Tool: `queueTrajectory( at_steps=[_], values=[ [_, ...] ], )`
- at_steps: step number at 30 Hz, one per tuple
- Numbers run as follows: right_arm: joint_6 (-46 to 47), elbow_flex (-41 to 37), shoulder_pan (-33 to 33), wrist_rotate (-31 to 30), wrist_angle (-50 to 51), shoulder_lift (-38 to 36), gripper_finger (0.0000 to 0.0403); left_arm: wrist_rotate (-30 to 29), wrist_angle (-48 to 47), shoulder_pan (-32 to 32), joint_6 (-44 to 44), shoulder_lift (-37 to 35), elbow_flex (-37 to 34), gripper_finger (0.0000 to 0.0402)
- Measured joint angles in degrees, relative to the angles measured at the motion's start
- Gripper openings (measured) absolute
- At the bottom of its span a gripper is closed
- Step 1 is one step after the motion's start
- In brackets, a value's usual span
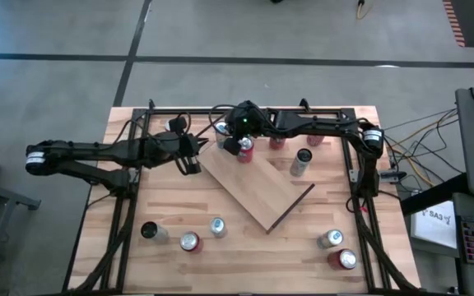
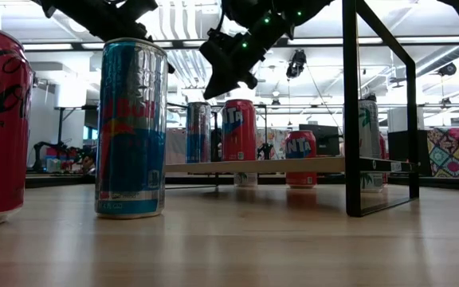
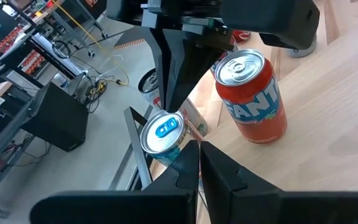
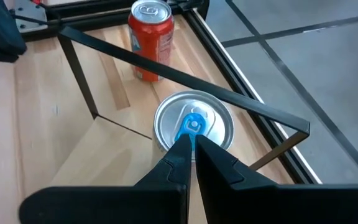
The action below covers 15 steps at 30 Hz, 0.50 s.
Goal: Place canned beverage on shelf
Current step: Put the center blue soda can on the shelf
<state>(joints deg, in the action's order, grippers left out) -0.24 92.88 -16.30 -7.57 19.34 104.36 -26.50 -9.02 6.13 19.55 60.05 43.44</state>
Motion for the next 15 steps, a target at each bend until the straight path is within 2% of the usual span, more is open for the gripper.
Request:
queueTrajectory(
  at_steps=[15],
  values=[
    [-0.9,-1.3,-0.2,0.0,-6.8,0.1,0.0013,0.0,0.0,0.0,0.1,0.0,0.0,0.0000]
  ],
)
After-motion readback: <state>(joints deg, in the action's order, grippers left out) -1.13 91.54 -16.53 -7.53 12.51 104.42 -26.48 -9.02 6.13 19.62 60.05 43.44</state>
